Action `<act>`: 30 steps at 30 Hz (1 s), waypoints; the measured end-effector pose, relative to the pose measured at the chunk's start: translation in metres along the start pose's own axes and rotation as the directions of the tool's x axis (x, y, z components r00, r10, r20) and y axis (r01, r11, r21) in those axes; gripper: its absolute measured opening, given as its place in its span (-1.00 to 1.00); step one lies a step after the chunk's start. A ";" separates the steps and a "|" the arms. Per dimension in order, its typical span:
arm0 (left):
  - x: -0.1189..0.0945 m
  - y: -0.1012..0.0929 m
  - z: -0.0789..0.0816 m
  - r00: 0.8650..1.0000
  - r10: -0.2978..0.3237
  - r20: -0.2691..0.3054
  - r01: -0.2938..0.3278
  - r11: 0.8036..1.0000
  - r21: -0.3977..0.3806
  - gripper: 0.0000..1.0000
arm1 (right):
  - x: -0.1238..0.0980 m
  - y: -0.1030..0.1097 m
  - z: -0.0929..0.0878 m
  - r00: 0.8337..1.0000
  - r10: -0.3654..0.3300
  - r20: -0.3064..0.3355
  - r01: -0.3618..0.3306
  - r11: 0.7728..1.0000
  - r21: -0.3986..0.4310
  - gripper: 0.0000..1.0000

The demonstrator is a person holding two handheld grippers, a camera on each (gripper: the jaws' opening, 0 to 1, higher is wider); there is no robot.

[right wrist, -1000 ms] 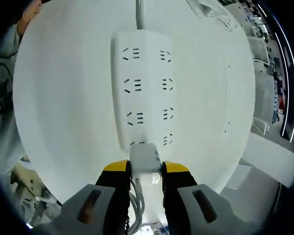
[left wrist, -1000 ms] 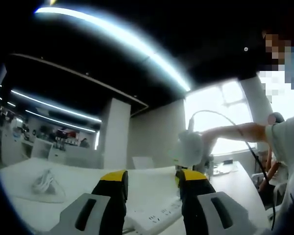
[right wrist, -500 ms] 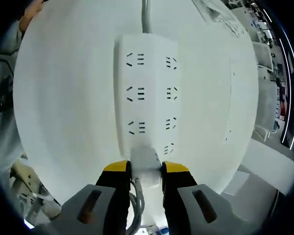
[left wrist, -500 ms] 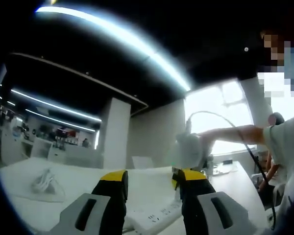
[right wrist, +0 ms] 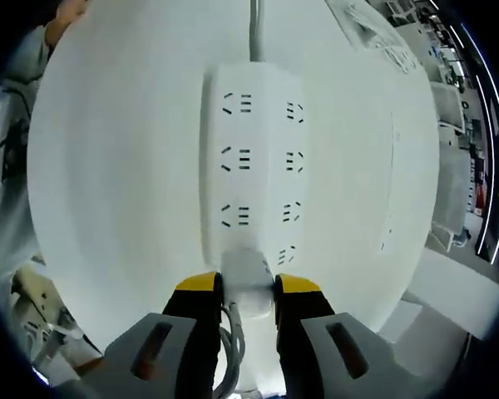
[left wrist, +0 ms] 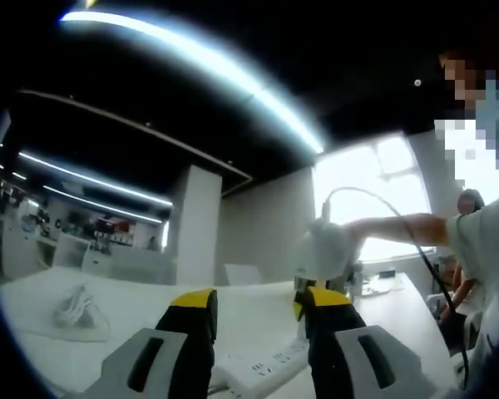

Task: Straighten the power strip on the desk, plug the charger into it

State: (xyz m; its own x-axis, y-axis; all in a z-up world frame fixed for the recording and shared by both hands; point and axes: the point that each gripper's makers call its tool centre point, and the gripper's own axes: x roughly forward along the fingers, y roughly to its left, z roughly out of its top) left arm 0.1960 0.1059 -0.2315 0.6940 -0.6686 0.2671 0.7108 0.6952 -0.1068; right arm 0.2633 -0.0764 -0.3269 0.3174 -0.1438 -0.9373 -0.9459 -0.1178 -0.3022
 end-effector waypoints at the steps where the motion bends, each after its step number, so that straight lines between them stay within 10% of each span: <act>1: 0.000 0.000 0.000 1.000 0.000 0.000 0.000 1.000 0.001 -0.13 | 0.000 0.000 0.000 1.000 -0.001 0.014 0.001 1.000 -0.002 -0.55; 30: 0.000 0.001 -0.004 1.000 -0.007 -0.013 0.007 1.000 0.001 -0.14 | 0.000 -0.002 0.007 0.990 -0.015 0.137 0.015 1.000 0.000 -0.56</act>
State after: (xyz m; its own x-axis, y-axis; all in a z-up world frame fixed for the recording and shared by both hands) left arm 0.1973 0.1058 -0.2354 0.6904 -0.6770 0.2550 0.7157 0.6907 -0.1036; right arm 0.2647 -0.0690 -0.3279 0.3193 -0.0063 -0.9476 -0.9411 -0.1197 -0.3163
